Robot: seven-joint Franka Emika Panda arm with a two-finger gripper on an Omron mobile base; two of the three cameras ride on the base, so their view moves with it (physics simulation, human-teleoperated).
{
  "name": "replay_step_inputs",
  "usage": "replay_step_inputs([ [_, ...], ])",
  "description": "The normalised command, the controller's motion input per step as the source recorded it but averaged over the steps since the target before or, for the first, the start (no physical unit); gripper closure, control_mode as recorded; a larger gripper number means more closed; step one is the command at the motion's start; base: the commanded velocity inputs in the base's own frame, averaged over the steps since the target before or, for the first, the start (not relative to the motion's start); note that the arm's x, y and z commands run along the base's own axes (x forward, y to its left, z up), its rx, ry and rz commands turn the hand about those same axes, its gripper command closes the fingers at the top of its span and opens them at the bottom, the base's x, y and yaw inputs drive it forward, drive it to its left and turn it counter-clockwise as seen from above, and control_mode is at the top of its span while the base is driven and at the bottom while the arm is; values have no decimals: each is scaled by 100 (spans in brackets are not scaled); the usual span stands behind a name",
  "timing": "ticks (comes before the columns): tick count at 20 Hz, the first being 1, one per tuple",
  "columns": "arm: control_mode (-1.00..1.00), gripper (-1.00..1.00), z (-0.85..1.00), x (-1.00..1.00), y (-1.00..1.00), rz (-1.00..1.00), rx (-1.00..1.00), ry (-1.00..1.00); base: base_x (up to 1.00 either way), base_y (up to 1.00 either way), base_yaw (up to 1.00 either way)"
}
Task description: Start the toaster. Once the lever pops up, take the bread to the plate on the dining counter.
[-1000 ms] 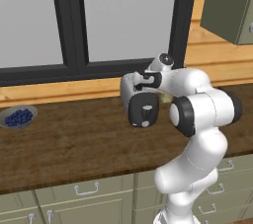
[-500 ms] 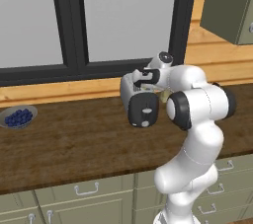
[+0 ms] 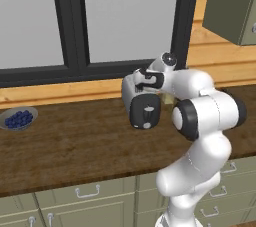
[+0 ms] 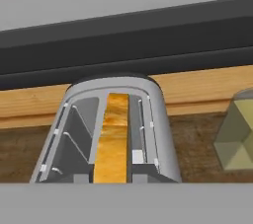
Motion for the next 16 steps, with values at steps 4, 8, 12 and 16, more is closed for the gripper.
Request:
replay_step_inputs([
  [4,-100,100,97,-34,0,-2,0,-20,0,0,0],
  [8,-100,100,100,-26,0,0,0,-12,0,0,0],
  [12,-100,100,100,-59,0,0,0,0,0,0,0],
  [16,-100,100,100,-99,0,0,0,6,0,0,0],
])
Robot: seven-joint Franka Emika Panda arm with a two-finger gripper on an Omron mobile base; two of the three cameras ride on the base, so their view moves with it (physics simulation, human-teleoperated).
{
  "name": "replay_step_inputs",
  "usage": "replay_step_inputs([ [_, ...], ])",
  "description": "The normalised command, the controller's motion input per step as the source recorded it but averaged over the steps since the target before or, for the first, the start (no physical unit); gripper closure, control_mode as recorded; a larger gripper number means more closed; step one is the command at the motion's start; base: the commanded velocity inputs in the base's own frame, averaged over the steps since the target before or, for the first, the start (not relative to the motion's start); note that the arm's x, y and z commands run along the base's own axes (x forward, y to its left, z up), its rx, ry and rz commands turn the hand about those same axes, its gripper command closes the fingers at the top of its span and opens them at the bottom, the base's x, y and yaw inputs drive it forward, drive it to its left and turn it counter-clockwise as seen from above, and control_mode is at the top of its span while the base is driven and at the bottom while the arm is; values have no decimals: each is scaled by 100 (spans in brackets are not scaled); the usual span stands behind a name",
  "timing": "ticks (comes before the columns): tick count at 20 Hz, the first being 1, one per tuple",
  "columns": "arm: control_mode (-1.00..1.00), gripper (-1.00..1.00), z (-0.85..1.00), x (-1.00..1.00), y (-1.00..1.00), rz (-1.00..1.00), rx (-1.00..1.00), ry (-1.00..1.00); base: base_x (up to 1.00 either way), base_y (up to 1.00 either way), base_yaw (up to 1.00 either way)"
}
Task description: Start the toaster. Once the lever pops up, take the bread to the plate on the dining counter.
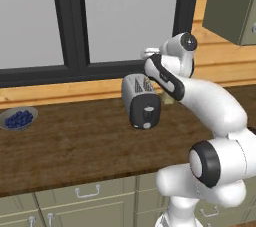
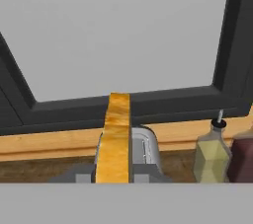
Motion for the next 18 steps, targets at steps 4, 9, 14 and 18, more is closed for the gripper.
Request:
replay_step_inputs([
  [4,-100,100,80,-100,1,0,0,14,0,0,0],
  [9,-100,100,14,-100,14,0,0,11,0,0,0],
  [14,-100,100,-16,-100,12,-1,0,4,0,0,0],
  [18,-100,100,-49,-100,0,0,0,1,0,0,0],
])
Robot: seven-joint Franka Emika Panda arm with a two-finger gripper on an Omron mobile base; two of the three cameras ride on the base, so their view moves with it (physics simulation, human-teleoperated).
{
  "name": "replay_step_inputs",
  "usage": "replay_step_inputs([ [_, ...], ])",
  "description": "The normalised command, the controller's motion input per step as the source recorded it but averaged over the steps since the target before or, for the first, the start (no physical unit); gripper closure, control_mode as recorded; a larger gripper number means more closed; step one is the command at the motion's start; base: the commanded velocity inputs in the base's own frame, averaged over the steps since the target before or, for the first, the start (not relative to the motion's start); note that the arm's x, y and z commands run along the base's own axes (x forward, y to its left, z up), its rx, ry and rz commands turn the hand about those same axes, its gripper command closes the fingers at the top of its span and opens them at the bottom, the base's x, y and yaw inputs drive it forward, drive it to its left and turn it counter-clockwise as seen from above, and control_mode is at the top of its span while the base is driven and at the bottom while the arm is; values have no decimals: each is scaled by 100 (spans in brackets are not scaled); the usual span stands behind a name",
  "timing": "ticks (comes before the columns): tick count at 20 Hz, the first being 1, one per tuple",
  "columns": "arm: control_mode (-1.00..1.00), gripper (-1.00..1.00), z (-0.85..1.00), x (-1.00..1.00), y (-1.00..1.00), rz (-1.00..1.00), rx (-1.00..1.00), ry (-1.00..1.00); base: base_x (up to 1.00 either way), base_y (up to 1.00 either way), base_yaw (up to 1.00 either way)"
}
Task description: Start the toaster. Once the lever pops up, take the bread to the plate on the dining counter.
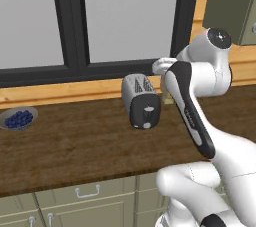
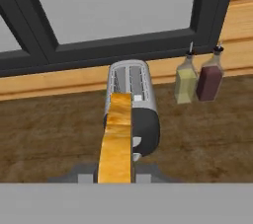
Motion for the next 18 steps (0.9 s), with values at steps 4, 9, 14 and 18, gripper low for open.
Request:
replay_step_inputs([
  [4,-100,100,-54,-99,0,0,0,2,0,0,0],
  [9,100,100,-14,-39,0,0,0,0,-60,10,3],
  [14,100,100,0,0,0,0,0,0,-74,71,66],
  [18,100,100,0,0,0,0,0,0,-24,53,98],
])
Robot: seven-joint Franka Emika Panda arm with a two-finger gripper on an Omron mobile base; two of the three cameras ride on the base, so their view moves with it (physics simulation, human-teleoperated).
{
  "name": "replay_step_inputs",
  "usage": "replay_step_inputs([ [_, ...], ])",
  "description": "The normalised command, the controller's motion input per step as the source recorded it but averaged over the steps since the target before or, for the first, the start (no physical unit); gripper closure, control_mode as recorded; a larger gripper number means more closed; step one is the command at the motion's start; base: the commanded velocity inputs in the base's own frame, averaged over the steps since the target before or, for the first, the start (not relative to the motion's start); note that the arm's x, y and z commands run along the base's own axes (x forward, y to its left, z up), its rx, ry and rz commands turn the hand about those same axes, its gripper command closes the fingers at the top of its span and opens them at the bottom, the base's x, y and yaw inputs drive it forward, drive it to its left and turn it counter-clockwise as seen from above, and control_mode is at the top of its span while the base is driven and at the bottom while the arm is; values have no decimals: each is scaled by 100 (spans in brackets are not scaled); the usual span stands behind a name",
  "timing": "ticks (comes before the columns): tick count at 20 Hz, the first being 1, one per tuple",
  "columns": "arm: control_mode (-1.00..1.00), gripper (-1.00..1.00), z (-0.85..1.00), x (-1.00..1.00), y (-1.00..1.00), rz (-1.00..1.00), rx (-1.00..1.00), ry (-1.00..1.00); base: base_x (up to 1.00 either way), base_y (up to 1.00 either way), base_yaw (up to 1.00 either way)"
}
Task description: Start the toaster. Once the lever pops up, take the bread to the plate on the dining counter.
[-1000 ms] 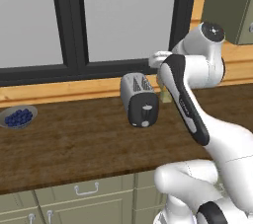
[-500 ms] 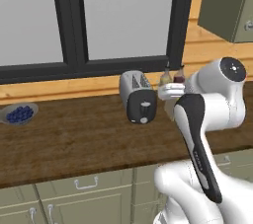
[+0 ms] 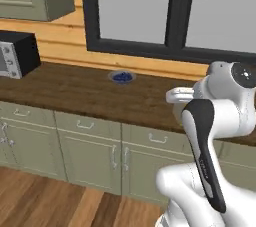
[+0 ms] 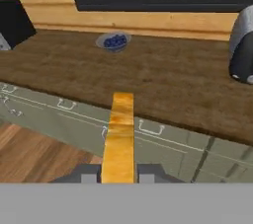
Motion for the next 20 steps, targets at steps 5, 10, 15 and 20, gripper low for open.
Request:
replay_step_inputs([
  [5,100,100,0,0,0,0,0,0,-19,49,99],
  [10,100,100,0,0,0,0,0,0,-16,59,96],
  [15,100,100,0,0,0,0,0,0,-7,69,91],
  [20,100,100,0,0,0,0,0,0,0,77,85],
])
